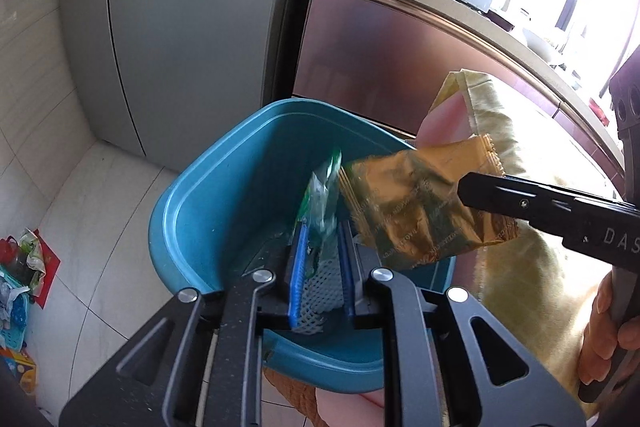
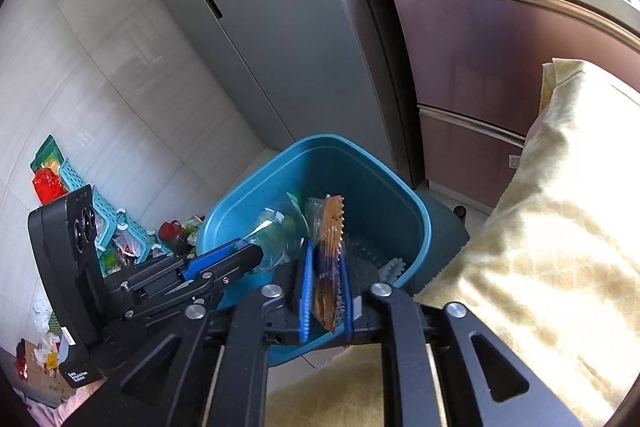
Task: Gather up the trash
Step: 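Carry both wrappers to the blue bin and open both grippers over it, then move both grippers back over the paper cups and tissue on the table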
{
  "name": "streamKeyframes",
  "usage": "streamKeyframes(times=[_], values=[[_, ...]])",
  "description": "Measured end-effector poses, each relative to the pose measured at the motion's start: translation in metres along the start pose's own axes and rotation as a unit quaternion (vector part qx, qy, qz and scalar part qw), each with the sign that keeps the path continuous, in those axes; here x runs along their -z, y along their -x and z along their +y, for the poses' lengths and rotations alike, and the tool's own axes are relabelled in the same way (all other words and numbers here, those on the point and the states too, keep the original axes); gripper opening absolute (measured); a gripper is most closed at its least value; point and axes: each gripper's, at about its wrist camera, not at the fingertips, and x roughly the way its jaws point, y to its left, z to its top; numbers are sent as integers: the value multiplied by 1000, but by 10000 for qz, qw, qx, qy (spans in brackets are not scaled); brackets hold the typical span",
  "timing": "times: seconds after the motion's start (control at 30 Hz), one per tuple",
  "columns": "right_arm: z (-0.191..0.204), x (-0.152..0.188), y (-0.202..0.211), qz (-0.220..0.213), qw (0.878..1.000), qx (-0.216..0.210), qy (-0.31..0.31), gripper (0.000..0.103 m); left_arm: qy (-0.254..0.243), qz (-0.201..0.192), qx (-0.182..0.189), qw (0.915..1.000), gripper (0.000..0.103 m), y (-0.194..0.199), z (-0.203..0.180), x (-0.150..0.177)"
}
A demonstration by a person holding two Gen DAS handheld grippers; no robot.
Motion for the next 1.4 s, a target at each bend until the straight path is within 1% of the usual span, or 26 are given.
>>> streamKeyframes(times=[0.1, 0.17, 0.23, 0.3, 0.4, 0.47, 0.5, 0.57, 0.63, 0.7, 0.73, 0.8, 0.9, 1.03, 1.13, 1.23, 1.33, 1.4], values=[[-1, 0, -2, 70, 10000, 29, -34, 17, 15, 60, 12, 10000, 15, -6, 0, 0], [-3, 1, -1, 62, 10000, 23, -69, 20, 18, 59, -22, 10000, 21, -8, 1, 1], [-4, 2, 1, 32, 10000, 35, -88, 21, -5, 33, -51, 10000, 22, -8, -1, 2], [-5, 4, 6, -23, 9999, 49, -88, 21, 9, -10, -31, 10000, 22, -5, -1, 2], [-8, 9, 17, -125, 9999, 41, -71, 22, -43, -161, -3, 9999, 26, 6, -5, 3], [-9, 13, 30, -194, 9998, -25, -49, 23, -133, -288, 33, 9995, 30, 16, -11, 2], [-10, 15, 38, -265, 9996, -29, -13, 25, -205, -373, 69, 9991, 32, 23, -16, 2], [-11, 22, 59, -420, 9991, -28, 64, 29, -340, -535, 168, 9978, 38, 34, -28, 1], [-13, 30, 80, -594, 9981, 3, 133, 32, -514, -708, 337, 9956, 42, 47, -44, 2], [-16, 40, 104, -804, 9965, 130, 190, 36, -682, -820, 571, 9927, 44, 58, -61, 4], [-20, 46, 118, -925, 9953, 197, 189, 37, -770, -856, 695, 9909, 46, 63, -69, 6], [-28, 58, 141, -1162, 9925, 339, 172, 40, -1026, -905, 938, 9862, 48, 71, -94, 11], [-44, 79, 177, -1511, 9868, 573, 118, 40, -1393, -895, 1348, 9769, 51, 79, -128, 20], [-72, 113, 227, -1882, 9776, 932, -167, 41, -1898, -743, 1931, 9598, 52, 85, -178, 36], [-89, 143, 263, -2159, 9657, 1371, -456, 41, -2231, -591, 2305, 9453, 52, 85, -213, 50], [-107, 169, 292, -2357, 9522, 1744, -861, 41, -2464, -396, 2655, 9312, 52, 86, -241, 64], [-127, 195, 314, -2552, 9357, 2116, -1204, 42, -2650, -207, 2944, 9180, 52, 88, -266, 80], [-138, 207, 324, -2596, 9278, 2288, -1391, 45, -2787, -117, 3043, 9108, 52, 88, -281, 90]])
